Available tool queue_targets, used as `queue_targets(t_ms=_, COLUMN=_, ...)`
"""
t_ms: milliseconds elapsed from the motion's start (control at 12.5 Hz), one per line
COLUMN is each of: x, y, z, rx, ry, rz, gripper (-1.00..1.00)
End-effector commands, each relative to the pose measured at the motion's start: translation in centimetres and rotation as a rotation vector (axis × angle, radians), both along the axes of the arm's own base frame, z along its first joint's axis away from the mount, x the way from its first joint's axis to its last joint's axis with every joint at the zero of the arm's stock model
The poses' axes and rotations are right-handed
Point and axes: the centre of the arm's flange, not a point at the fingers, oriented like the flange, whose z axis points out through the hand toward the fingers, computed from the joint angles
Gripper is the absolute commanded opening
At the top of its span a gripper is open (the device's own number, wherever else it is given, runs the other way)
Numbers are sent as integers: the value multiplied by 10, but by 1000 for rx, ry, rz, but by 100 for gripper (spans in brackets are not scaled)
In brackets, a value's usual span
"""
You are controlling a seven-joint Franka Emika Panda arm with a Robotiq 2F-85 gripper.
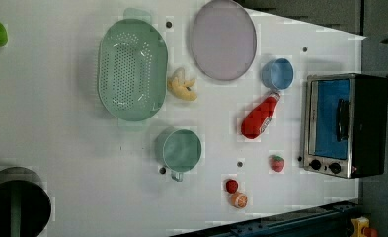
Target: Pick Ketchup from oven and place it on table.
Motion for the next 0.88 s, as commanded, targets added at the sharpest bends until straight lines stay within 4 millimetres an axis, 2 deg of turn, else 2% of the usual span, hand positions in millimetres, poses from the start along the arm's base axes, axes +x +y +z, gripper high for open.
queue_targets(t_ms=80, x=-2, y=20, z=-10, rx=6, ry=146, rz=3, gripper=100)
queue_targets(t_ms=160, x=-8, y=19, z=1, rx=1, ry=194, rz=2, gripper=100)
queue_targets(t_ms=240, x=-16, y=18, z=4, rx=0, ry=254, rz=1, gripper=100)
queue_targets(t_ms=880, x=-16, y=21, z=-1, rx=0, ry=278, rz=6, gripper=100)
